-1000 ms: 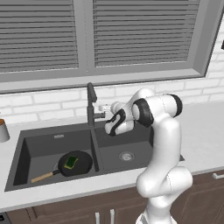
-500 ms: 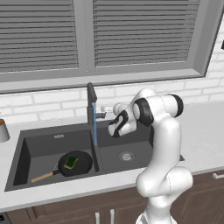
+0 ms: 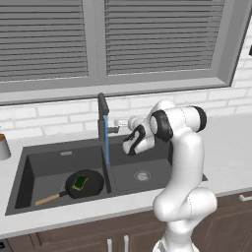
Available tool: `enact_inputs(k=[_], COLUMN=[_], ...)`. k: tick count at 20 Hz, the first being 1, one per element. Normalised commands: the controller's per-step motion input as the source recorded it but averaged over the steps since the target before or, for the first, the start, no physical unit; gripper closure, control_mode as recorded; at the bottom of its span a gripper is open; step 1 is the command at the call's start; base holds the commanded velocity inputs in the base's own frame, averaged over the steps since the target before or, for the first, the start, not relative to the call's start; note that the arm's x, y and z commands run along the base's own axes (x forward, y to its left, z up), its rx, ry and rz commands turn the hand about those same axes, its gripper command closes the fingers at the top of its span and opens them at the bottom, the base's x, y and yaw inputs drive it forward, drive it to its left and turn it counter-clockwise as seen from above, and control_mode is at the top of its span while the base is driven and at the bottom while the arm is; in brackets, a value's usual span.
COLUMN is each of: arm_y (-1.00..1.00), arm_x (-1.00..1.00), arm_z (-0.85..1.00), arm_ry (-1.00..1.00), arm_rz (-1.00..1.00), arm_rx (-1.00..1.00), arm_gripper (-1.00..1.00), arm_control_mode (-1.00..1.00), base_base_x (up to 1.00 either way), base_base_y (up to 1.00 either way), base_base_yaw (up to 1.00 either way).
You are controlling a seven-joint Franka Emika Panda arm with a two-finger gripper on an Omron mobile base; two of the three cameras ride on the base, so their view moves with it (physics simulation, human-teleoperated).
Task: Pick the pan and sponge and place them into the sink. Then turn on the water.
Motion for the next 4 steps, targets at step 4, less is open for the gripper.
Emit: enact_inputs(k=[4], arm_y=[-0.21], arm_x=[-0.06], arm_z=[0.0], arm_ry=[0.0], arm_rz=[0.0], arm_rx=[0.0], arm_gripper=[-1.0], arm_control_mode=[-1.0], base_base_x=[0.0], base_base_y=[0.0], base_base_yaw=[0.0])
